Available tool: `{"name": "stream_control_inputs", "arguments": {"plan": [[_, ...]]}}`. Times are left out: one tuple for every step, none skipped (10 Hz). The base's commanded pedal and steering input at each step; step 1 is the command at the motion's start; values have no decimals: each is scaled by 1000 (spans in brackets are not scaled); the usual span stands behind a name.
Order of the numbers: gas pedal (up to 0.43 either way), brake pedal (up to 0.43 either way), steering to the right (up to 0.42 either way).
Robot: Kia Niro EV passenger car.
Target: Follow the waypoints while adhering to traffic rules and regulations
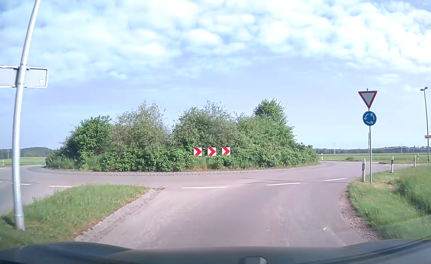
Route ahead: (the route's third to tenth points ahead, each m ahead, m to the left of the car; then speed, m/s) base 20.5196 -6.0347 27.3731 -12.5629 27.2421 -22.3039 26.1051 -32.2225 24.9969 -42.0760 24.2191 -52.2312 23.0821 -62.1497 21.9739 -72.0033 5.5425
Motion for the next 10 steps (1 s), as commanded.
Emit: {"name": "stream_control_inputs", "arguments": {"plan": [[0, 0, 36], [0, 0, 46], [0, 0, 56], [0, 0, 65], [0, 0, 72], [20, 0, 79], [59, 0, 82], [87, 0, 86], [98, 0, 86], [98, 0, 90]]}}
